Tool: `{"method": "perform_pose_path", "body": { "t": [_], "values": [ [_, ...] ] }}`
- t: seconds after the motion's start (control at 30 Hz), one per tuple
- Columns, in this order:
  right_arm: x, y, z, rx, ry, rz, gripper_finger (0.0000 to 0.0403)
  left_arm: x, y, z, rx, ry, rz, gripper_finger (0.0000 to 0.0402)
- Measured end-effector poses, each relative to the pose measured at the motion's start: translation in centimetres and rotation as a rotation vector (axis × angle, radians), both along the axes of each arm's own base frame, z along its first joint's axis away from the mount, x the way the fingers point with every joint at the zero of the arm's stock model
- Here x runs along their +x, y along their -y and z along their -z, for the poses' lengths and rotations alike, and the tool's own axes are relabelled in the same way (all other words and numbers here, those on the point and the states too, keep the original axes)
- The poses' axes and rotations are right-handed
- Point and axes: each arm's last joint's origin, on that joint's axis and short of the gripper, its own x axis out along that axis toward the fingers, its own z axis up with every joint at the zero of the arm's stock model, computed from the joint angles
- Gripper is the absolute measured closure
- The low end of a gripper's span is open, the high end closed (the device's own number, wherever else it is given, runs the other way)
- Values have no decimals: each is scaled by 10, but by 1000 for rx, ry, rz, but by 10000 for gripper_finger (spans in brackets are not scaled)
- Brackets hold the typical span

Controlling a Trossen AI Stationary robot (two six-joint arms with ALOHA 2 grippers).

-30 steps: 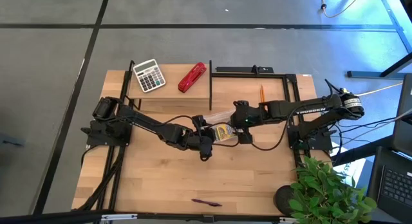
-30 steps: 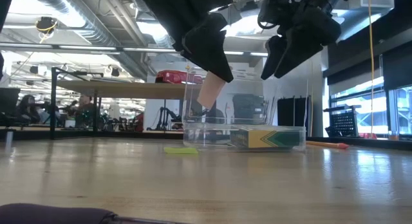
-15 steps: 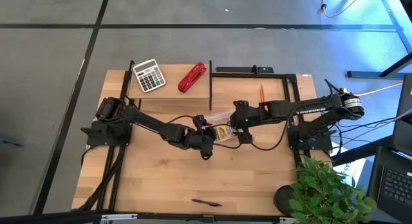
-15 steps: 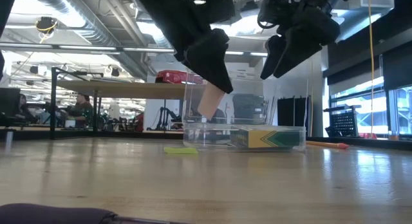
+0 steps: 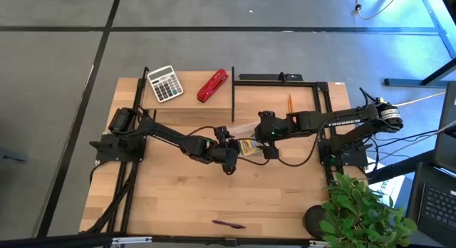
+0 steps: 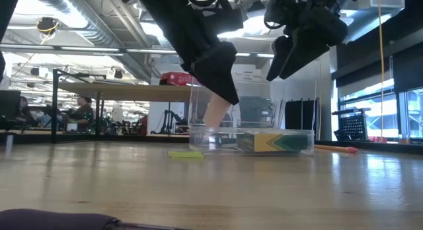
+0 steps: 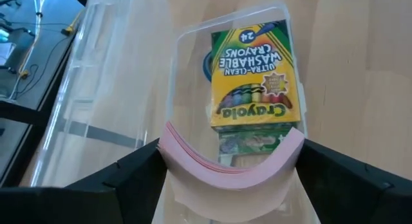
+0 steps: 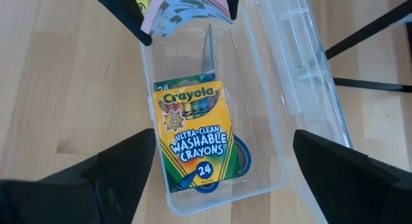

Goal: Pack school essentials
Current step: Put the pink sticky note into the supply box

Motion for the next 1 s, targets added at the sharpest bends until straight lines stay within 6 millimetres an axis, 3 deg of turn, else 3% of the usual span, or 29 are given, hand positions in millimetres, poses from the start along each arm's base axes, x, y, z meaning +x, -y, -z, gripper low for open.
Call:
{"method": "perform_pose_path", "body": {
  "t": [1.0],
  "values": [
    [1,0,-1,1,10,-1,34,-1,-2,1,-5,-19,0,84]
  ]
}}
